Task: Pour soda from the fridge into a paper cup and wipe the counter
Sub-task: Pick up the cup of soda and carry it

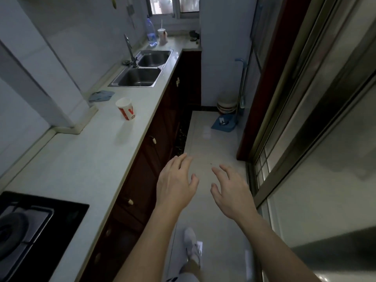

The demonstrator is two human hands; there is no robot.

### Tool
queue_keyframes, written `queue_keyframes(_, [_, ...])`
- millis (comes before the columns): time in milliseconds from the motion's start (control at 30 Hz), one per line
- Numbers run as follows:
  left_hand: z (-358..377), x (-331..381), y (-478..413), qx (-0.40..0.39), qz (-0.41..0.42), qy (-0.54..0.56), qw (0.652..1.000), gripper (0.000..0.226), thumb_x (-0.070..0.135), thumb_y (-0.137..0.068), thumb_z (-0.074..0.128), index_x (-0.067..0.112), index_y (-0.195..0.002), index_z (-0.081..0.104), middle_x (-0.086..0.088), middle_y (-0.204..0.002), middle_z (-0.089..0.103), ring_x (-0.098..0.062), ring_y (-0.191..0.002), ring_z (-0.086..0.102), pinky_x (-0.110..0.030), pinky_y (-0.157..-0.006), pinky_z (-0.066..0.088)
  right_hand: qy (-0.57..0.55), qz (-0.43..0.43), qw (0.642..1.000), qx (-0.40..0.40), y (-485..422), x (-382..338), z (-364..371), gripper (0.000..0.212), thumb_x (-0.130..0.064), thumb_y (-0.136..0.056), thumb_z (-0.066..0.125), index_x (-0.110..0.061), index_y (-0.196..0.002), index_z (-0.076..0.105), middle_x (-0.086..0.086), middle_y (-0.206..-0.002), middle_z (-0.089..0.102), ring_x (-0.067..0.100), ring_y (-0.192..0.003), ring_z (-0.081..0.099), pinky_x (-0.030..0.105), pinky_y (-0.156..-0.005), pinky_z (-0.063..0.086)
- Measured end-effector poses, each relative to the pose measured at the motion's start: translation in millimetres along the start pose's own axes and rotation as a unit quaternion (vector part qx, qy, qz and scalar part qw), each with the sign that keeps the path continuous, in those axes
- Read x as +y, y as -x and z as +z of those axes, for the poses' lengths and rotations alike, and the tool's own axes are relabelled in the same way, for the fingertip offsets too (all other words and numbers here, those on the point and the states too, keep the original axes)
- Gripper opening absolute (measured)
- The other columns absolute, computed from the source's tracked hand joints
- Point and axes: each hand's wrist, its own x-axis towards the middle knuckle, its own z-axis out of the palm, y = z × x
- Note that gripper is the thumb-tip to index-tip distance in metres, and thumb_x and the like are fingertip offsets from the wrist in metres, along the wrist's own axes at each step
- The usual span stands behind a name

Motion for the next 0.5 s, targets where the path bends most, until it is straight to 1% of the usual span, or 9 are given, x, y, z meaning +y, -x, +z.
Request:
queue_keyframes(100, [15,-17,-49,0.006,-0.013,0.012,1.0,0.05,0.025,-0.09,0.062,0.011,-0.138,0.055,-0.007,-0.143,0.054,-0.027,-0.132,0.049,-0.042,-0.106,0.046,0.016,-0.001,1.0,-0.003,-47,13,11,0.048,-0.037,-0.089,0.047,-0.016,-0.131,0.057,0.012,-0.132,0.057,0.03,-0.119,0.055,0.045,-0.099,0.047])
queue_keyframes(333, [38,-67,-195,0.001,-0.024,0.02,1.0,0.051,0.026,-0.092,0.061,0.012,-0.14,0.053,-0.007,-0.146,0.052,-0.026,-0.136,0.046,-0.041,-0.109,0.043,0.027,-0.003,1.0,-0.005,-203,30,42,0.045,-0.031,-0.091,0.057,-0.014,-0.132,0.055,0.014,-0.129,0.058,0.03,-0.114,0.056,0.045,-0.098,0.047])
queue_keyframes(500, [46,-99,-296,-0.005,-0.021,0.027,0.999,0.052,0.027,-0.093,0.06,0.015,-0.143,0.05,-0.006,-0.149,0.049,-0.025,-0.138,0.043,-0.042,-0.111,0.041,0.034,0.003,0.999,-0.002,-311,30,59,0.044,-0.03,-0.09,0.057,-0.015,-0.132,0.055,0.013,-0.13,0.057,0.029,-0.117,0.055,0.05,-0.1,0.046])
